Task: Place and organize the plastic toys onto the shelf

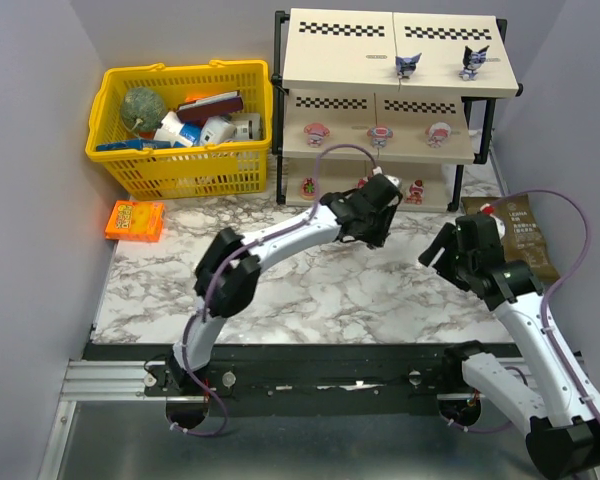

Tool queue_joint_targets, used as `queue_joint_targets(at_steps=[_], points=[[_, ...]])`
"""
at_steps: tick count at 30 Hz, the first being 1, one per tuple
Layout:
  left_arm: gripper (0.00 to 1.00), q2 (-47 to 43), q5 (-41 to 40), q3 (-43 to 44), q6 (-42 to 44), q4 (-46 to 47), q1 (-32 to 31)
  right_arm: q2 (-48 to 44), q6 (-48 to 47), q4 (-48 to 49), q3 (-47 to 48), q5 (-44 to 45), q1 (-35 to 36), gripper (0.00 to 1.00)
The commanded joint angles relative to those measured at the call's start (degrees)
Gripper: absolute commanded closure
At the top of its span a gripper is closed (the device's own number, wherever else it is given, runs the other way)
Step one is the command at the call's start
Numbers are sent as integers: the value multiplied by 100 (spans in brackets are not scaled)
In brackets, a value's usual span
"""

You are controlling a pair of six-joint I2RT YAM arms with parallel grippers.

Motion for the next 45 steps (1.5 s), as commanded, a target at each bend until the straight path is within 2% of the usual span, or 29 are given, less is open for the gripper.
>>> queue_joint_targets(at_steps=[1, 4, 9, 15, 20, 26, 37, 45], points=[[100, -1415, 89, -621, 326, 1100, 170, 39, -455, 523, 645, -831, -45, 20], [100, -2092, 518, -1095, 485, 1548, 249, 162, -692, 786, 1084, -1551, -36, 20], [100, -3077, 1108, -1651, 661, 2331, 267, 320, -1193, 1709, 1568, -3395, -36, 34], [100, -3649, 1635, -1775, 582, 2911, 267, 724, -1299, 2035, 2262, -4188, 60, 48], [100, -3684, 1900, -1634, 502, 2911, 276, 971, -1361, 2150, 2763, -4093, 289, 56], [100, -3763, 1961, -1757, 485, 2964, 276, 1103, -1352, 2255, 2878, -3926, 404, 60], [100, -4009, 2436, -1994, 546, 3008, 302, 1181, -1396, 2378, 2896, -2836, 421, 64], [100, -4159, 2559, -2179, 450, 3175, 302, 1322, -1246, 2712, 3089, -3319, 500, 68]])
